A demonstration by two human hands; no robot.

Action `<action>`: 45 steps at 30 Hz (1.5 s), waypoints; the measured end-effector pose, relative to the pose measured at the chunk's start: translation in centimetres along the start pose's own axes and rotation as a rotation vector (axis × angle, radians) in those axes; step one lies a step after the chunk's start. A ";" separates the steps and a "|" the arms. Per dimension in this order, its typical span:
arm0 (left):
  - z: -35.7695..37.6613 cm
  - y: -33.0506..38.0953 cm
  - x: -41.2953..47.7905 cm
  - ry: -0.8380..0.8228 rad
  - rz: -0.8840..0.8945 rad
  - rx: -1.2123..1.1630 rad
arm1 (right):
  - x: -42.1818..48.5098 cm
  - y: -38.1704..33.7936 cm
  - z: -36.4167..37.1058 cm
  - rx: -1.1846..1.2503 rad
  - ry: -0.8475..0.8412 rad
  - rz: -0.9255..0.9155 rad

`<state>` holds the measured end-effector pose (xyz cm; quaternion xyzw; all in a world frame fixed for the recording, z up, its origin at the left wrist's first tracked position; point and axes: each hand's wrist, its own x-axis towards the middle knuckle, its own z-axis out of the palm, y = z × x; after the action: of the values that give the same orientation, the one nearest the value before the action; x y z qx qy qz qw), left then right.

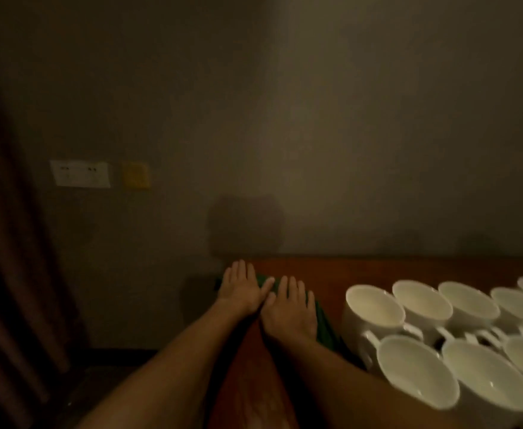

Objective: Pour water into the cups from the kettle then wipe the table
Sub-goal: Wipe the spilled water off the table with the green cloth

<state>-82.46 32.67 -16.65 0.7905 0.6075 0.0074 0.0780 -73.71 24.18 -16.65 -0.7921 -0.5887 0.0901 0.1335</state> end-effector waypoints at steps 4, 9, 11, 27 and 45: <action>0.1 0.0 0.3 -0.005 0.011 -0.007 | 0.3 0.1 0.3 0.011 0.013 0.030; 0.2 0.0 1.6 0.016 0.049 0.012 | 1.0 0.0 0.3 0.004 0.001 0.097; 0.3 0.1 2.3 0.024 0.073 0.027 | 1.2 -0.1 0.3 0.002 -0.002 0.121; -0.4 1.1 6.0 -0.070 0.316 0.081 | 2.4 -1.0 0.6 0.034 0.096 0.331; 0.5 7.4 11.7 -0.067 0.674 0.035 | 6.6 1.6 0.0 0.022 0.217 0.686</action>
<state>-72.22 42.00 -17.16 0.9478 0.3092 -0.0038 0.0775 -70.35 30.07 -17.03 -0.9471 -0.2698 0.0517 0.1658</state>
